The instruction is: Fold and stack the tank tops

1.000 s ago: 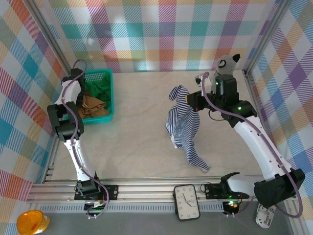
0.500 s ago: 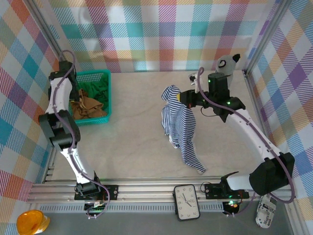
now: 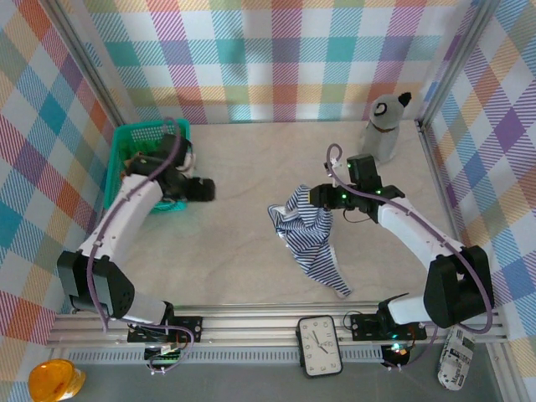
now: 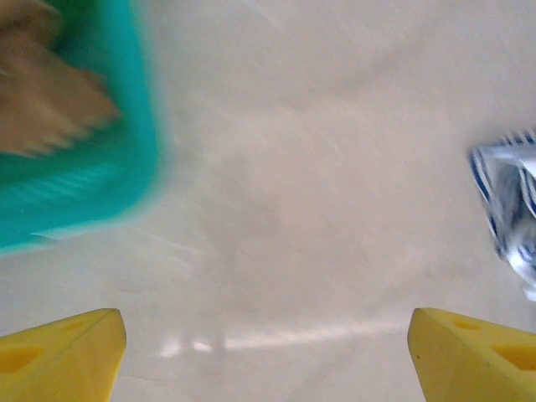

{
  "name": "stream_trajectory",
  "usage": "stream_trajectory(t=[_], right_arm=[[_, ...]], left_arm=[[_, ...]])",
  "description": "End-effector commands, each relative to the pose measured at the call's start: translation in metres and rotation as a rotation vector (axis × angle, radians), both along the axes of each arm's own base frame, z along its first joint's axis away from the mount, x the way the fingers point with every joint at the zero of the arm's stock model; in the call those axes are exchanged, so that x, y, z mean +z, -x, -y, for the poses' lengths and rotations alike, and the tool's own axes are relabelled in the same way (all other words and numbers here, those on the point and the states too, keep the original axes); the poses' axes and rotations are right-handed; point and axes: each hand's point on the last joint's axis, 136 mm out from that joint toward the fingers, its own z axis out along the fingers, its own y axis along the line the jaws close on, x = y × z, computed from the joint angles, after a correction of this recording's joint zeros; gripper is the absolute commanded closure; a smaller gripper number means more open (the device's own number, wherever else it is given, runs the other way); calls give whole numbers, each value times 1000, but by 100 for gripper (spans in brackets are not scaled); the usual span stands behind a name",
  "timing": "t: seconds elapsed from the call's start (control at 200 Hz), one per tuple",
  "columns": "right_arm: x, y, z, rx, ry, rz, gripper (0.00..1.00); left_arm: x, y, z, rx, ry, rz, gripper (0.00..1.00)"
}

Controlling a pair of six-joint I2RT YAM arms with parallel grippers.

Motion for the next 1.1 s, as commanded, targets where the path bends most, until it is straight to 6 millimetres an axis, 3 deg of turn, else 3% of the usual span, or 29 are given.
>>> stream_trajectory(t=[0.0,0.13,0.225,0.405,0.565,0.785,0.925,0.965,1.095], right_arm=[[-29,5,41,-126,189,-55,65],[-51,21,89,-308,283,-133,54],[-51,35,101,-343,309,-148,43],[-40,71,74,-298,93,-226,38],[-38,95,41,-240,-10,-267,36],[-43,61,27,-265,-13,-217,34],[-65,33,39,-314,125,-193,38],[-75,27,47,-334,168,-203,42],[-92,20,74,-433,174,-232,75]], left_arm=[[-8,10,53,18,189,19,14],[-31,18,111,-56,229,9,14],[-54,19,144,-121,187,-24,14],[-94,17,198,-192,197,-119,22],[-124,11,218,-209,191,-155,31],[-140,-4,231,-223,181,-152,42],[-132,-15,238,-238,178,-130,43],[-130,-17,240,-246,176,-128,43],[-127,-20,234,-263,132,-127,43]])
